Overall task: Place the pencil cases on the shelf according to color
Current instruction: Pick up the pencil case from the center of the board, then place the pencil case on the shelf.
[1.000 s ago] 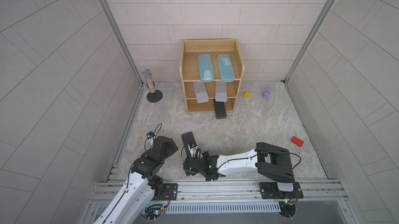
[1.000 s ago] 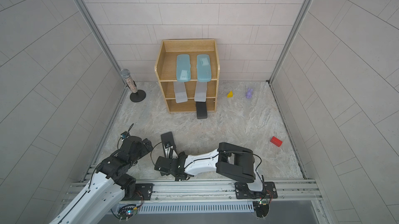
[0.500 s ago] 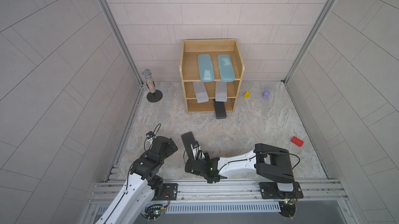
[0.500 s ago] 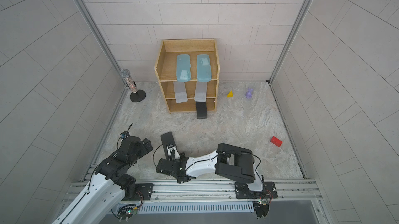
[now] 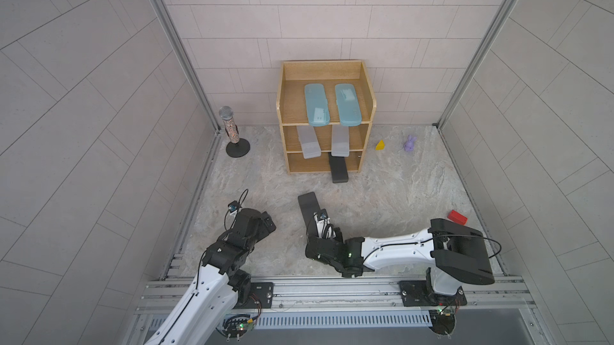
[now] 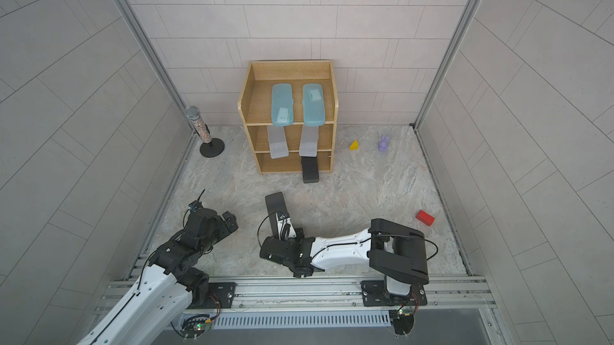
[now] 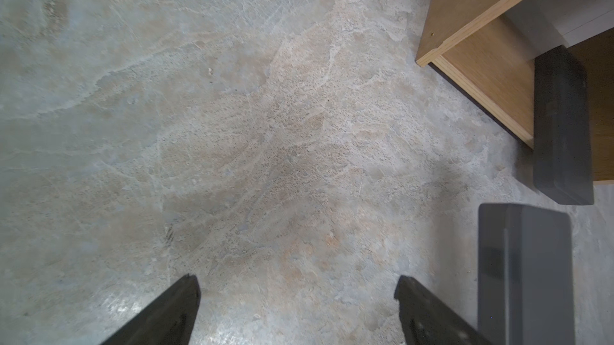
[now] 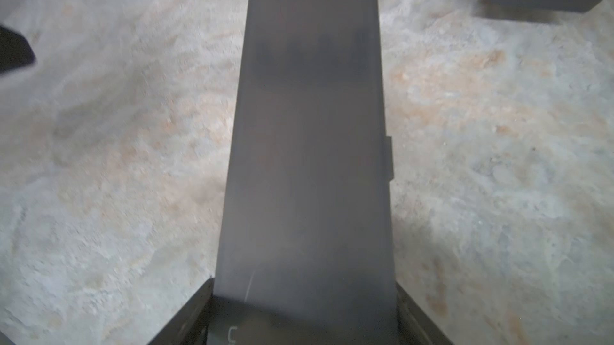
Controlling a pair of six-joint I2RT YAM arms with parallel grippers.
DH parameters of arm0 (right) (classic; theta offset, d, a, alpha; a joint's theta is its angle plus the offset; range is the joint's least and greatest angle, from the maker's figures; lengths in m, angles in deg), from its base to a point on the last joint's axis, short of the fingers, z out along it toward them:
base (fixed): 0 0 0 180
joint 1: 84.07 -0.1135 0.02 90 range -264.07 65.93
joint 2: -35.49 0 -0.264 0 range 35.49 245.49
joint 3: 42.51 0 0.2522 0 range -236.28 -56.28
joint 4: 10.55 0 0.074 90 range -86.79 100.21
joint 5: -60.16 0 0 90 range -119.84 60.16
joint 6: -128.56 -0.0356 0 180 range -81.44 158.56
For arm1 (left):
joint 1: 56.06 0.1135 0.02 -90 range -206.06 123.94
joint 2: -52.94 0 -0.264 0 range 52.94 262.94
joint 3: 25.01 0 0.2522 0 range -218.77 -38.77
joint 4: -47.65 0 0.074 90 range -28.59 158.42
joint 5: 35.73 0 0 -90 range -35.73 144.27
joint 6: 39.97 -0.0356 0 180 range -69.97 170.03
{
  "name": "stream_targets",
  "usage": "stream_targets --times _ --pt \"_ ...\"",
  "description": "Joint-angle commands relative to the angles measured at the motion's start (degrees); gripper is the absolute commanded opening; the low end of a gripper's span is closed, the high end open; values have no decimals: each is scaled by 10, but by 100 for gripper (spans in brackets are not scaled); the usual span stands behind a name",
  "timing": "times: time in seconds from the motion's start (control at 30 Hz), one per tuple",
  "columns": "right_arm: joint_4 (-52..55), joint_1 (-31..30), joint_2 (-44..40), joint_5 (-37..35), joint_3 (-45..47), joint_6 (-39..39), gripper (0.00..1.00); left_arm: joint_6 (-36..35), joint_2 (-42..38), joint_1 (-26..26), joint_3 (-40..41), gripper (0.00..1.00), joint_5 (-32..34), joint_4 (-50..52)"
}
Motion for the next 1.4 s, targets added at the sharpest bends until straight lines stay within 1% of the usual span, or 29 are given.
stream_targets --times 0.0,0.13,0.23,0.53,0.73,0.9,1.13,1.23,1.33,1.37 --pt "-45 44 -2 11 -16 25 43 -2 -1 3 5 100 -10 -16" --pt "-89 99 27 47 -39 35 42 -1 -2 3 8 100 -17 -21" --pt "-100 128 58 63 -75 46 42 1 -3 3 12 100 -21 -28" --pt "-76 190 168 63 -194 53 42 -2 11 3 18 100 -33 -56" --pt "-64 215 230 69 -264 50 42 -6 16 3 18 100 -37 -66" --pt "-29 234 282 78 -337 54 44 -8 15 3 20 100 -45 -72" --pt "-6 259 337 100 -404 56 47 -11 17 3 25 100 -49 -83" --pt "5 268 353 110 -425 56 51 -11 20 3 26 100 -54 -87" --pt "9 271 362 113 -436 57 62 -12 21 3 27 100 -59 -90" --pt "10 273 364 115 -437 57 68 -12 20 3 27 100 -60 -90"
